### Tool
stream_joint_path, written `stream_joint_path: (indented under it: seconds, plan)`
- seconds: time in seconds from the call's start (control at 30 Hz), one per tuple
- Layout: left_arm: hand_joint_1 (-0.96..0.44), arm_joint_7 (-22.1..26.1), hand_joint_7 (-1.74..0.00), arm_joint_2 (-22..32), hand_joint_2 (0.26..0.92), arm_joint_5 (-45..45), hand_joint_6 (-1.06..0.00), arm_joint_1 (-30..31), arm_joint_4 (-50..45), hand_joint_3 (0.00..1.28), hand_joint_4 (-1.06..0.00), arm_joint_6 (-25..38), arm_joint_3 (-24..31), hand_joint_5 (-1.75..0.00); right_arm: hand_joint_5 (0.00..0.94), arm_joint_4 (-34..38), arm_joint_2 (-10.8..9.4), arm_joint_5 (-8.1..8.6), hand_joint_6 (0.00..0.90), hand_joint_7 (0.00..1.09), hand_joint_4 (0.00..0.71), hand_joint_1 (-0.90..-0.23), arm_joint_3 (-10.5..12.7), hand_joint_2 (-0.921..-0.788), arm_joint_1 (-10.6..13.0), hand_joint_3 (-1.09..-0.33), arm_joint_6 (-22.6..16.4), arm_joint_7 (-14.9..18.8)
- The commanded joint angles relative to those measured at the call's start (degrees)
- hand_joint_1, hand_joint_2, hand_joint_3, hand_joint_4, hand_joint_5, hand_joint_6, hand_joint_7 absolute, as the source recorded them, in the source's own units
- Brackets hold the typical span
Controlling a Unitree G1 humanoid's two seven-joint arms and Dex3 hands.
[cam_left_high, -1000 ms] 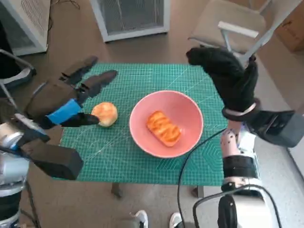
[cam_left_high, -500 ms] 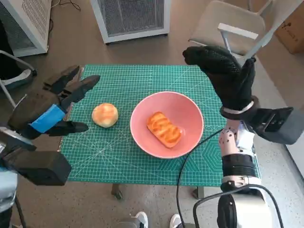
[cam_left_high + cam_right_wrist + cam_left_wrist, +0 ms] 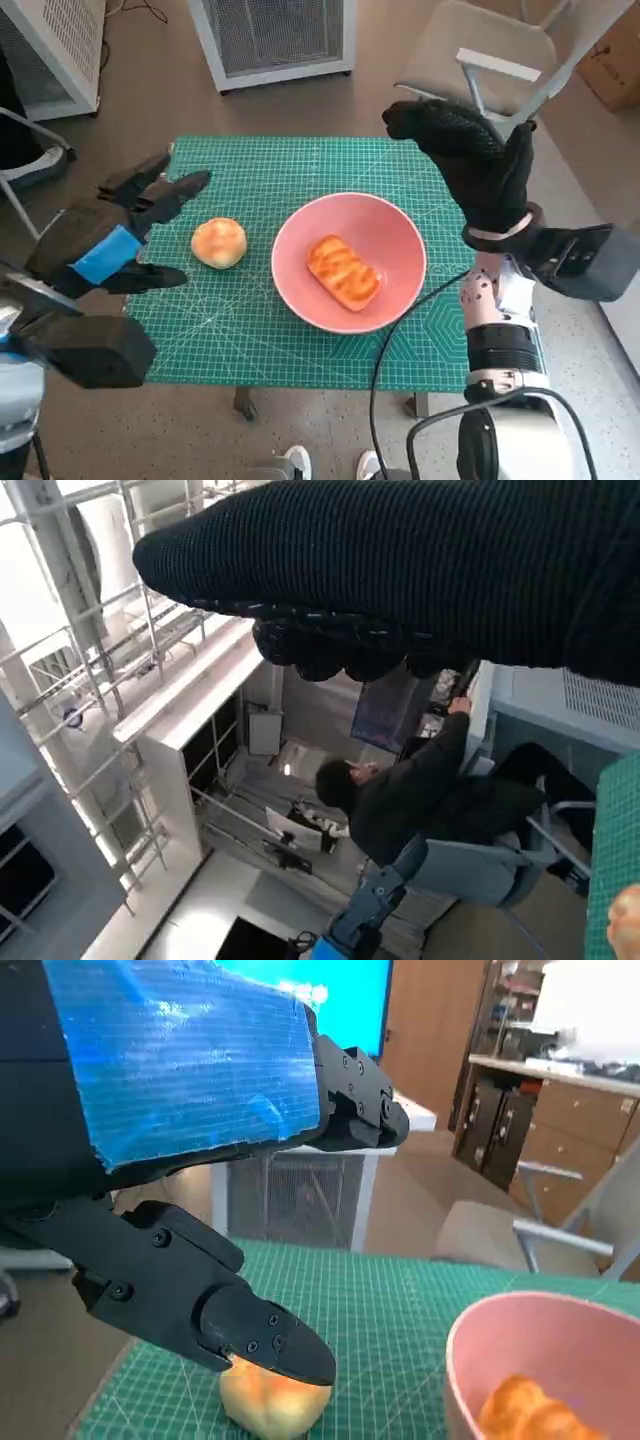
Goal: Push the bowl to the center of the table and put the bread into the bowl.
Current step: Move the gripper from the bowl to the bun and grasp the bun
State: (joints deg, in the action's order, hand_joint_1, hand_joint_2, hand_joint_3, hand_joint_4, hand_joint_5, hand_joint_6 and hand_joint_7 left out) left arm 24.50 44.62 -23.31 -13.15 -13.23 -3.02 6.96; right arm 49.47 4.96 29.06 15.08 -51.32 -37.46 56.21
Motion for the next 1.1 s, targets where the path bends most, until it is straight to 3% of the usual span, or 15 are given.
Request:
stream_joint_path:
  seconds: [0.03,1.1]
  plan:
    - [-0.38,-1.2,-0.06,-0.5,0.76,-0.4,-0.34,-1.2,1.8,0.0,-0.19,-0.8,-1.1,-0.01,0.003,0.9,0.1,-0.08,0.0,0.59,0.21,-0.682,0.3,-0.921,-0.2,-0.708,0.6,0.8]
    - [-0.43,-8.7,0.0,-8.5,0.806,-5.2,-0.29,-19.6,37.5,0.01,-0.13,-5.1,-15.9,0.0,0.004,-0.3,1.4,-0.76,-0.001,0.61,0.214,-0.685,0.8,-0.921,0.6,-0.694,0.9,0.1]
